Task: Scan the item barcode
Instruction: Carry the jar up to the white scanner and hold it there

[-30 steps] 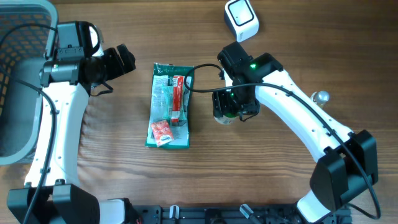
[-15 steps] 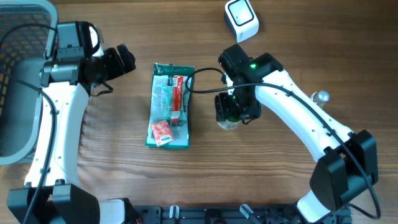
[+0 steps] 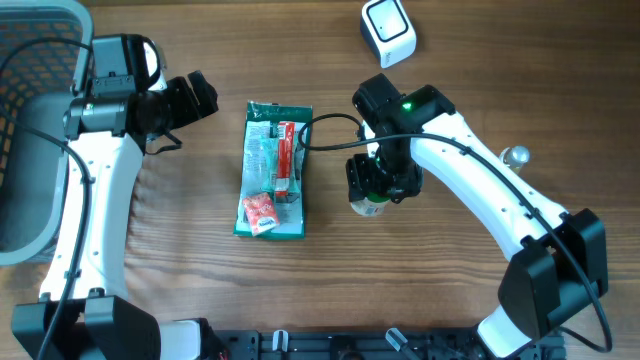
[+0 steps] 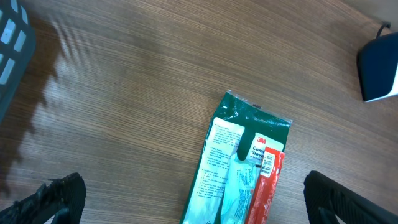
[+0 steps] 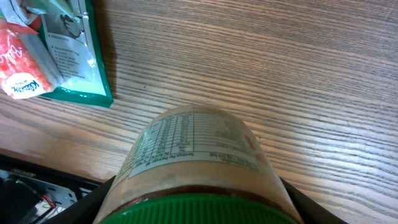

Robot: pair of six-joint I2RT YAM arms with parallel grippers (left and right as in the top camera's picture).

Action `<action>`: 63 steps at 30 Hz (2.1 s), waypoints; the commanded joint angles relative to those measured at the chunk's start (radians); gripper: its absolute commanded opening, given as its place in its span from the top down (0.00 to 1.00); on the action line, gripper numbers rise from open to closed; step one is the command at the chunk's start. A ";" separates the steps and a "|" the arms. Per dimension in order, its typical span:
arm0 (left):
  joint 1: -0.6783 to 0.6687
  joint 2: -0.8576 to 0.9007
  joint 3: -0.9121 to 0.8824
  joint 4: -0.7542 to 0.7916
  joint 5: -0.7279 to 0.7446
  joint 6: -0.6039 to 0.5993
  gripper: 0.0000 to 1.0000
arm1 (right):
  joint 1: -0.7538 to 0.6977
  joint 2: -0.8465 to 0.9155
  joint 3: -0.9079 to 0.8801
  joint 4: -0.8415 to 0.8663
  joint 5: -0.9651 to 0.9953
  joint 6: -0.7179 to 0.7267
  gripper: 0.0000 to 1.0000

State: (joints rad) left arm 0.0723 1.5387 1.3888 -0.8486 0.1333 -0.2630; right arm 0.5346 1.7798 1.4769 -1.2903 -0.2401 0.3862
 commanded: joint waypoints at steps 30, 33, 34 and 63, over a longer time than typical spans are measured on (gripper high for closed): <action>0.004 -0.003 0.012 0.002 0.011 0.021 0.00 | -0.215 0.095 0.296 0.652 0.346 -0.151 0.47; 0.004 -0.003 0.012 0.002 0.011 0.021 0.00 | -0.215 0.169 0.296 0.799 0.388 -0.152 0.49; 0.004 -0.003 0.012 0.002 0.012 0.021 0.00 | -0.215 0.203 0.296 0.855 0.391 -0.151 0.50; 0.004 -0.003 0.012 0.002 0.011 0.021 0.00 | -0.255 0.588 0.296 1.506 0.441 -0.443 0.54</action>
State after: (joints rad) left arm 0.0723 1.5387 1.3888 -0.8486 0.1333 -0.2630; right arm 0.2821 2.3394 1.7565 0.1867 0.1856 -0.0395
